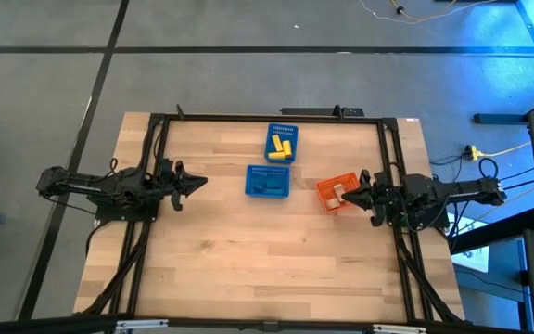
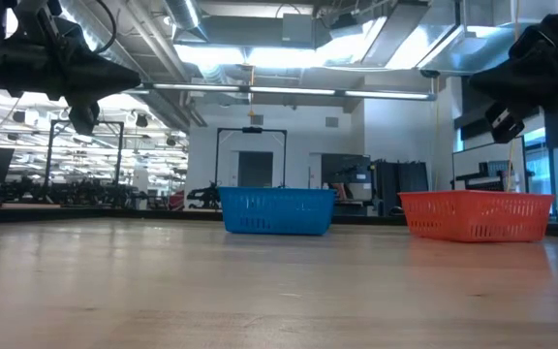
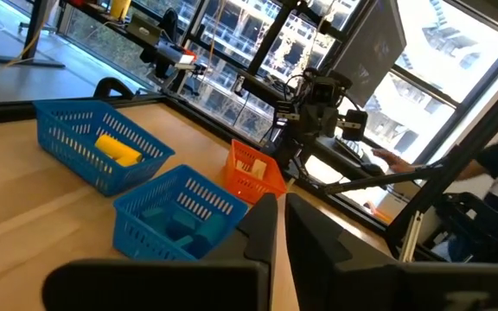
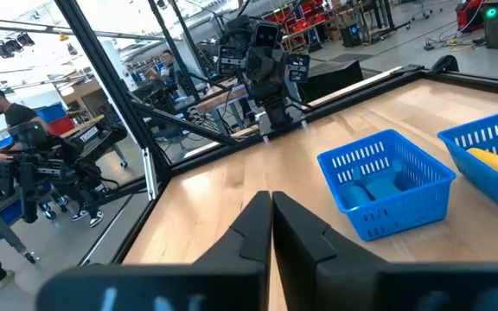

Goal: Sort & place blocks by color
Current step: Return to Home Position

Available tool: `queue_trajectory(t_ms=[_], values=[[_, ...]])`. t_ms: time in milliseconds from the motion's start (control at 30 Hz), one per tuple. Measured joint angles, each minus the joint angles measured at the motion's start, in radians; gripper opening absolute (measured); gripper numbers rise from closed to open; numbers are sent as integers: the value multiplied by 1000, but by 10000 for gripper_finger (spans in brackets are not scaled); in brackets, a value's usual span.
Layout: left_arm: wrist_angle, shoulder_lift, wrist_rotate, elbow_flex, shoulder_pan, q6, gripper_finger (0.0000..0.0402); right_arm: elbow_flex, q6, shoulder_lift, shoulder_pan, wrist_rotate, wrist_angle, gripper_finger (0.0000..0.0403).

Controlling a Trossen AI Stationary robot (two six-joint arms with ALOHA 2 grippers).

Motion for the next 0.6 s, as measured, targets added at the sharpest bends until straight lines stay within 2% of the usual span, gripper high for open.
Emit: queue_trajectory(t_ms=[400,600], values=[[0,0,0,0,0,0,1,0,1,0,0,0,0,14],[0,0,0,0,0,0,5,0,0,0,0,0,0,14]])
